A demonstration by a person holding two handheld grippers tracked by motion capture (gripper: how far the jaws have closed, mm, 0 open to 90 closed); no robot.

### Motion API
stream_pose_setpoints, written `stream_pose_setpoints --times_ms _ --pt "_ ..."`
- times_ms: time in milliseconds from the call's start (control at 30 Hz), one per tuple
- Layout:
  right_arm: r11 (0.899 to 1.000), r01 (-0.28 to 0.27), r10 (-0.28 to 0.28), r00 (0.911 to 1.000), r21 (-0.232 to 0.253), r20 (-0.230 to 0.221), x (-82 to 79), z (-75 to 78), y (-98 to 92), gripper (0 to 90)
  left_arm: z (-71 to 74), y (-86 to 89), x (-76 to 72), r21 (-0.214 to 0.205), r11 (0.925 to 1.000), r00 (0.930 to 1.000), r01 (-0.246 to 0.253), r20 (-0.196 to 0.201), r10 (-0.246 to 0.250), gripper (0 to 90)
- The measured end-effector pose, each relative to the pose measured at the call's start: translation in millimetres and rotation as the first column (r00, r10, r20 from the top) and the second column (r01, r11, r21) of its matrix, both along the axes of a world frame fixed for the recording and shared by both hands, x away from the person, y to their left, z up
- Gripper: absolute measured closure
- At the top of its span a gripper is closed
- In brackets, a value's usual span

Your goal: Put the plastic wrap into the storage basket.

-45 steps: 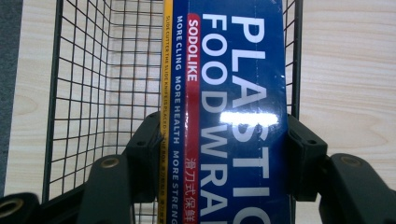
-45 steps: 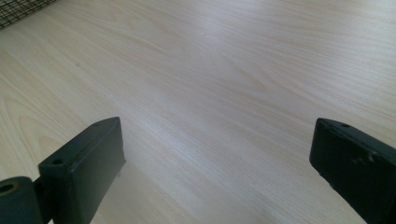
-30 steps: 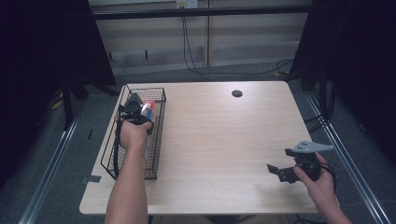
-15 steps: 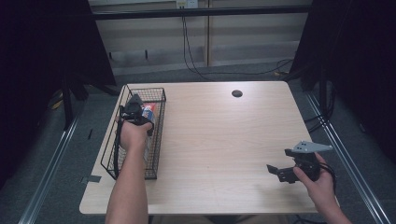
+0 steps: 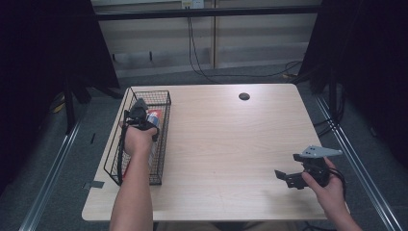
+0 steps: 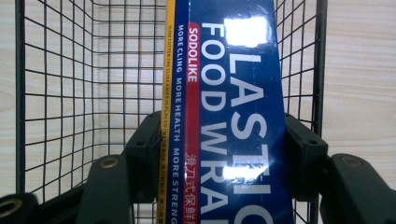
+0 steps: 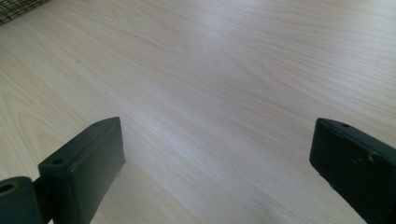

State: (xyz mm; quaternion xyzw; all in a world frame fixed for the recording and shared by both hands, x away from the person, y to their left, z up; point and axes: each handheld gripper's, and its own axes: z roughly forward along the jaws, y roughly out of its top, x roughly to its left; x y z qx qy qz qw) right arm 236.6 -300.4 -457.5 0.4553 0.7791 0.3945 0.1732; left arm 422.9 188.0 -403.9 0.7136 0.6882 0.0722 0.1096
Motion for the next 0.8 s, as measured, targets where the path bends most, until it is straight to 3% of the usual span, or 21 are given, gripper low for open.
stream_pose_setpoints --times_ms 600,800 --pt "1.0 0.002 -0.002 1.0 0.004 0.0 1.2 -0.1 -1.5 2.7 -1.2 -2.5 0.4 0.018 0.9996 0.9997 0.024 0.001 -0.024 40.2" --pt "1.0 -0.005 0.005 1.0 0.008 -0.001 2.0 0.8 0.8 2.7 1.1 -2.1 -0.8 0.006 0.9998 0.9995 0.021 0.022 -0.021 35.1"
